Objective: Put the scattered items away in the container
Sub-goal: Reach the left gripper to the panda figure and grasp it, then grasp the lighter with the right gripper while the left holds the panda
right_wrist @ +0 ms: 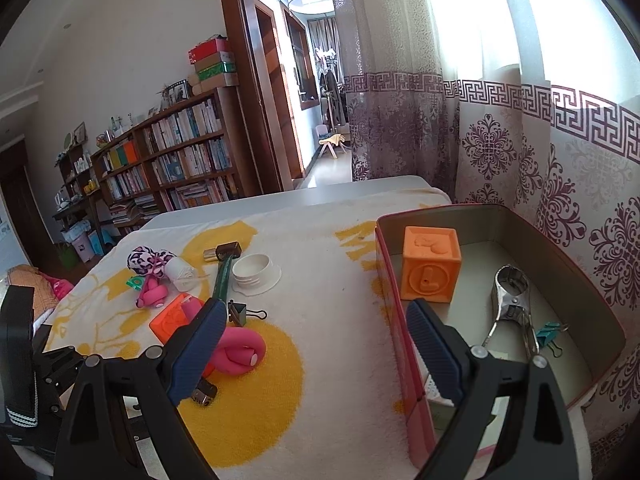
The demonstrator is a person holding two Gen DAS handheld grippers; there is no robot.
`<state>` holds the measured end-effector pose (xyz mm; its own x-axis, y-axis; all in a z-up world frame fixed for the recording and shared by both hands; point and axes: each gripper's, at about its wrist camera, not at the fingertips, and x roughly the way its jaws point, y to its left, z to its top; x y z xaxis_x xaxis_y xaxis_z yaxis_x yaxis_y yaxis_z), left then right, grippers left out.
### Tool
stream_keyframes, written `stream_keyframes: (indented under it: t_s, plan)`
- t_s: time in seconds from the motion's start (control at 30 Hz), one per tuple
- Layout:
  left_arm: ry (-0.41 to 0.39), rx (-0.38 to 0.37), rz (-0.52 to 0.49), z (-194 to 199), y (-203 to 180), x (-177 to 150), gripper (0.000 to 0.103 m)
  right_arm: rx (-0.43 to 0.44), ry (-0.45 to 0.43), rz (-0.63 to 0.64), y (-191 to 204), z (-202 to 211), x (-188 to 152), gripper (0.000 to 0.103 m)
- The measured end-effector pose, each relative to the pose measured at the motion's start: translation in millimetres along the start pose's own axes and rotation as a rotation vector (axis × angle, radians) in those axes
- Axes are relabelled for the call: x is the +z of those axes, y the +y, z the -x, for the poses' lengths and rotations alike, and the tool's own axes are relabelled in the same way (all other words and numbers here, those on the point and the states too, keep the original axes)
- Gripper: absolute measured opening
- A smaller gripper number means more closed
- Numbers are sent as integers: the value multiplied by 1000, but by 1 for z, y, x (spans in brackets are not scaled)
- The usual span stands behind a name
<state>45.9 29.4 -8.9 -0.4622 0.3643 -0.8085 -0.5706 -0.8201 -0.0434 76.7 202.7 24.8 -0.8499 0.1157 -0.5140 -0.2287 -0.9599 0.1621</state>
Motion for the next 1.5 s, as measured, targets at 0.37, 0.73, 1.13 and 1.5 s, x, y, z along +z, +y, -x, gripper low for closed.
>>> stream_keyframes:
  t_s: [0.37, 0.73, 1.13, 1.5]
  plan:
    - [-12, -14, 90, -1, 9, 1, 51, 42, -4, 32, 8, 2, -1, 94]
    - [-75, -20, 192, 19, 33, 1, 51, 184, 64, 90, 29, -8, -11, 94]
    - [-75, -7, 308, 21, 60, -4, 51, 297, 153, 289, 72, -14, -33, 94]
    - [-81, 4, 340, 23, 68, -6, 51, 326, 337, 245, 73, -46, -43, 55]
